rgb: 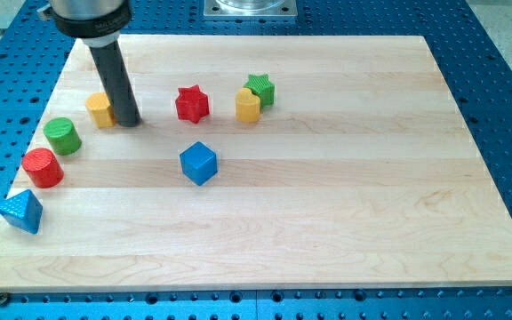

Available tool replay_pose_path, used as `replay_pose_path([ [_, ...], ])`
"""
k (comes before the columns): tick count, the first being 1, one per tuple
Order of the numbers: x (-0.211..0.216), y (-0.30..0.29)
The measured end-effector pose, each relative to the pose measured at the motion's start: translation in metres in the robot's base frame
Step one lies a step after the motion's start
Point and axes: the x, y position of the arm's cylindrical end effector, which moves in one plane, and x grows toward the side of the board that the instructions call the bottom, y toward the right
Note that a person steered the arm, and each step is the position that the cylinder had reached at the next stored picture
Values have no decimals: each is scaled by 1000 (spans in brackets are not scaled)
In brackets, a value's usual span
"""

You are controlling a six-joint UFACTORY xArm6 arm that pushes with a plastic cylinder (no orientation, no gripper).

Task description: Move the red star to the top left of the yellow heart

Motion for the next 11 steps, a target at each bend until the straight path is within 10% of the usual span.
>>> replay_pose_path([
  [4, -76, 65],
  [8, 46, 96],
  [11, -59, 70],
])
